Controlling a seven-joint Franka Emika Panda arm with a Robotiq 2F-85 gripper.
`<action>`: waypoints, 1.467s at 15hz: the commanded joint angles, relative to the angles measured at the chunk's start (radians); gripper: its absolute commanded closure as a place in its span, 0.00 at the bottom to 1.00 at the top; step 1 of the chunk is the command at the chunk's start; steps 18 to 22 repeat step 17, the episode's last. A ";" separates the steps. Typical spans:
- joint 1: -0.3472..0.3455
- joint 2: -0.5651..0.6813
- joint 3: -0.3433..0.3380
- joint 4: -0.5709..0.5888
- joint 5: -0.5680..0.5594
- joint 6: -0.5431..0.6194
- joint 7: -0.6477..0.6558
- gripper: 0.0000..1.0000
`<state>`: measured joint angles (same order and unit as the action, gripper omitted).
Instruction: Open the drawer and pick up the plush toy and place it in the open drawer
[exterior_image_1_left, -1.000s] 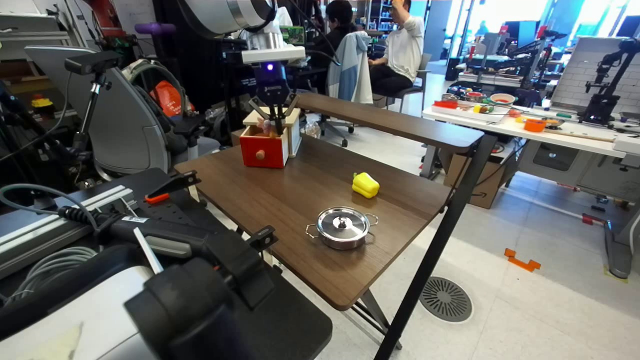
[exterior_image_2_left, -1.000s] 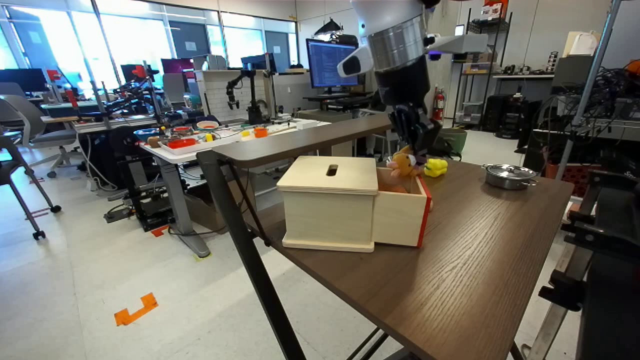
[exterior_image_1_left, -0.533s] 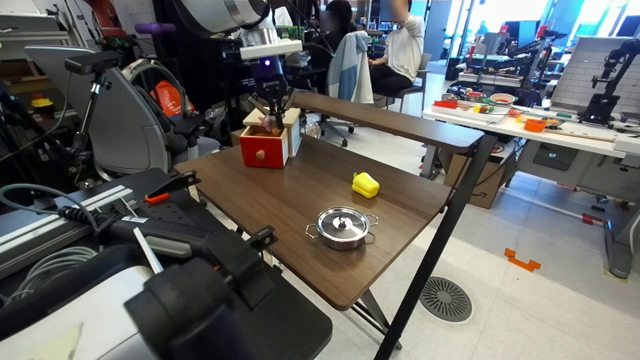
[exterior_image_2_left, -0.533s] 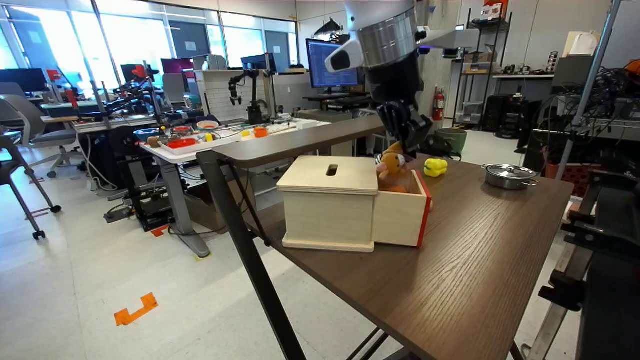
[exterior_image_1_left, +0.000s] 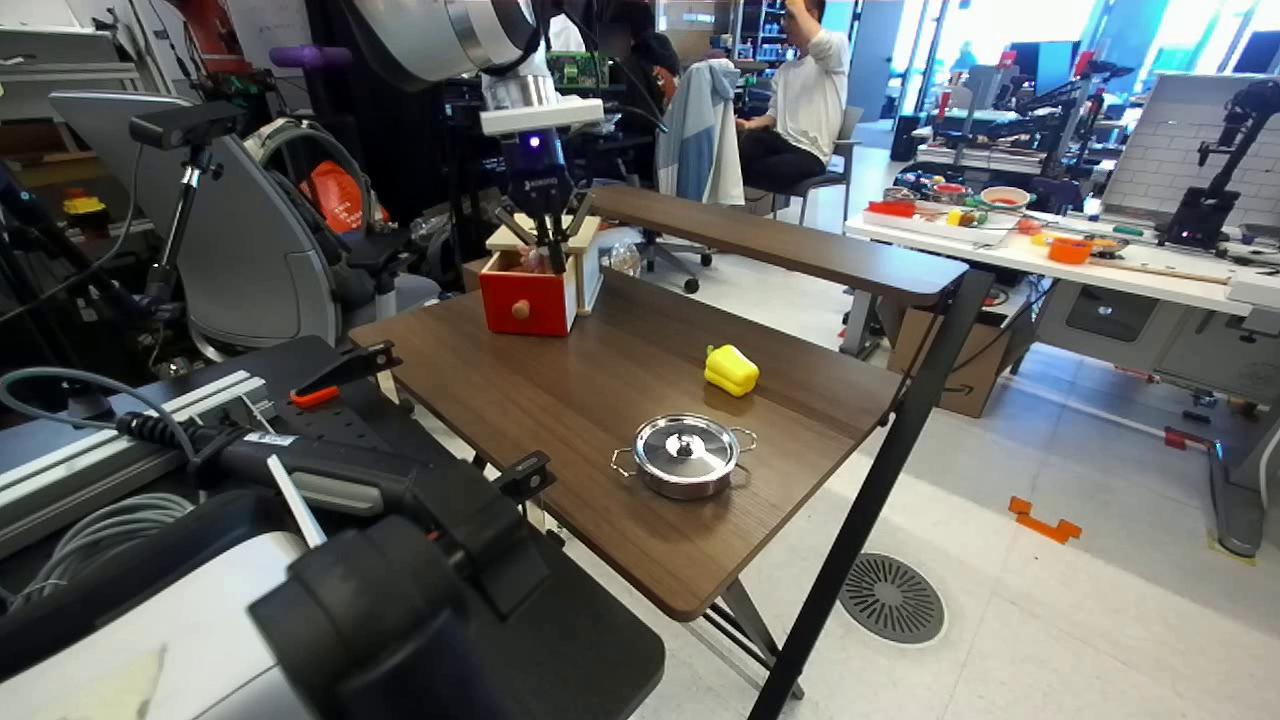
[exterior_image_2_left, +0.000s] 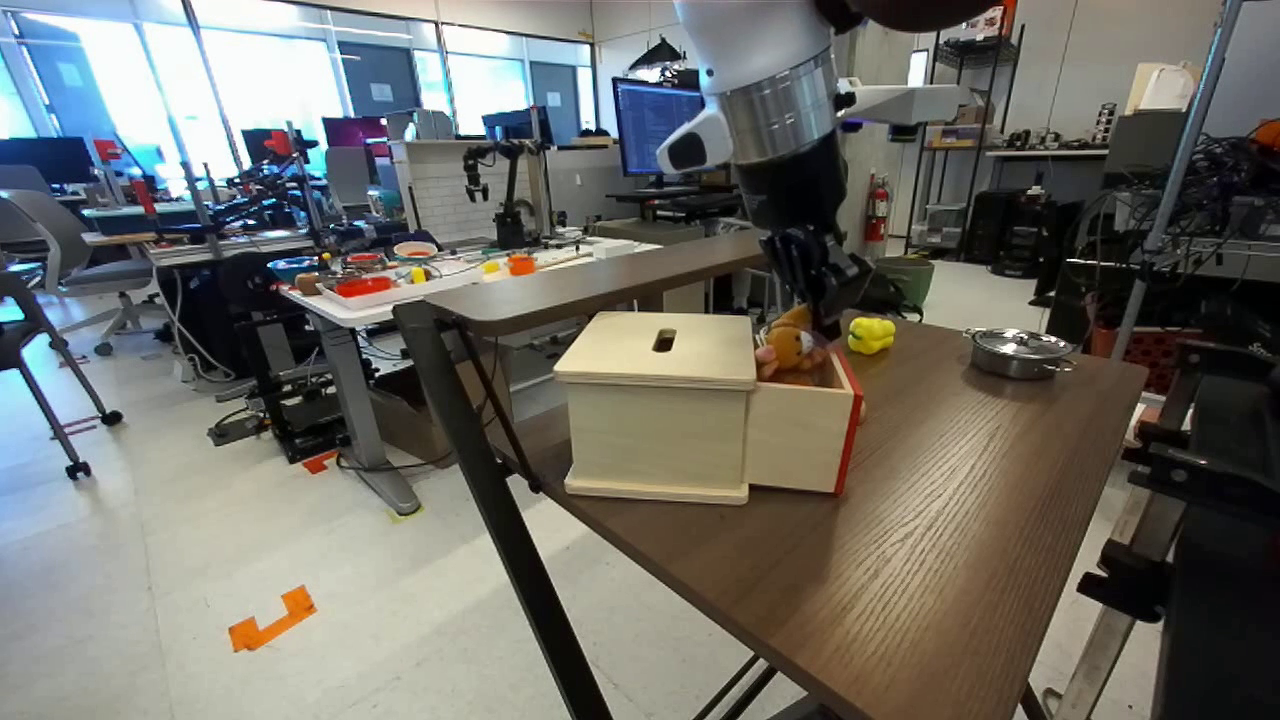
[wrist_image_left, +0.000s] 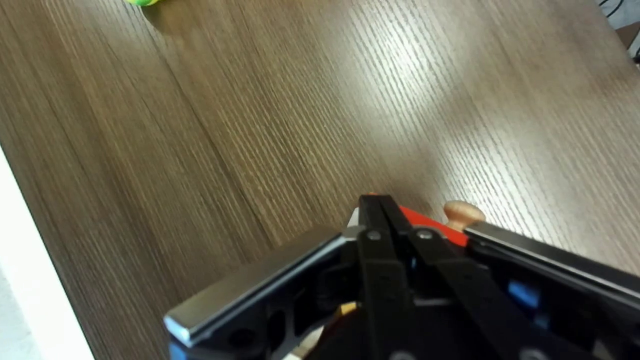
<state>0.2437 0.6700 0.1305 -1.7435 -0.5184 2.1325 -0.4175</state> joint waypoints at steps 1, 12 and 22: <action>0.006 0.015 -0.005 0.026 -0.009 -0.024 -0.010 0.65; -0.006 -0.080 0.000 -0.020 -0.001 0.039 0.022 0.00; -0.010 -0.076 0.005 0.001 0.018 0.053 0.008 0.00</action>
